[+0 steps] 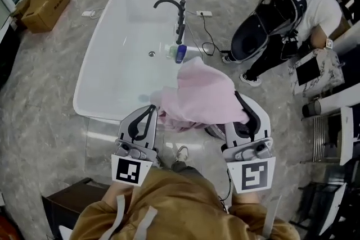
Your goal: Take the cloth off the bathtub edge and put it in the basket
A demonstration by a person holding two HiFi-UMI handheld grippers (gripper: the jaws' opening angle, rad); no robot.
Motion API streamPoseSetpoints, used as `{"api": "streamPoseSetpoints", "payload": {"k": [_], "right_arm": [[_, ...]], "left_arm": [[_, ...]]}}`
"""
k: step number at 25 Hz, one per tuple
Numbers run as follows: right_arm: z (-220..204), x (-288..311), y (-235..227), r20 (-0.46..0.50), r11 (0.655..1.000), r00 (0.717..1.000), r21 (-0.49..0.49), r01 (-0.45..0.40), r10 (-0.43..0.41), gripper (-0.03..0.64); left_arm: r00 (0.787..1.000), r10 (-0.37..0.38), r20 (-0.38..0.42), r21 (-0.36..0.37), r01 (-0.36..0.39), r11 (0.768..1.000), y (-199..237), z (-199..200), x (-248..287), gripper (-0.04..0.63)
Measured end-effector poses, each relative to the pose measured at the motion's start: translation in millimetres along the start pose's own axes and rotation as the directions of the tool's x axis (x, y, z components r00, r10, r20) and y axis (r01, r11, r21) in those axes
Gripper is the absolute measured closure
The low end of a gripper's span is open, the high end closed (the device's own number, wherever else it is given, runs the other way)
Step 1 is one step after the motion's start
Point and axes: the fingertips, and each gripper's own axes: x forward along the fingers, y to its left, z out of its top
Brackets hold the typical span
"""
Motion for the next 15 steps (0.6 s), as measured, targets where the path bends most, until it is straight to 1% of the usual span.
{"api": "streamPoseSetpoints", "payload": {"k": [3,5,8,12,13,15], "right_arm": [[3.4,-12.2,-4.7,-0.036,0.995,0.994,-0.012,0.103,-0.103,0.535],[4.7,-34.7,-12.7,-0.07,0.984,0.982,-0.016,0.176,-0.176,0.535],[6.6,-73.2,-30.8,-0.113,0.965,0.958,-0.026,0.261,-0.262,0.535],[11.1,-114.1,-68.8,-0.135,0.941,0.932,-0.03,0.336,-0.337,0.535],[10.3,-126.2,-77.9,-0.142,0.933,0.923,-0.032,0.358,-0.359,0.535],[5.8,-153.8,-94.3,-0.156,0.91,0.897,-0.044,0.411,-0.413,0.535]], "left_arm": [[0.995,-0.098,0.025,-0.042,0.099,0.994,-4.3,-8.8,6.1,0.589],[0.984,-0.174,0.024,-0.07,0.175,0.982,-20.8,-14.8,11.8,0.589],[0.963,-0.266,0.042,-0.096,0.269,0.958,-53.4,-10.7,24.3,0.588],[0.936,-0.348,0.048,-0.114,0.351,0.929,-102.9,4.6,43.6,0.588],[0.927,-0.372,0.05,-0.116,0.376,0.919,-117.1,6.8,48.8,0.588],[0.9,-0.432,0.061,-0.113,0.436,0.893,-147.8,8.4,59.5,0.588]]}}
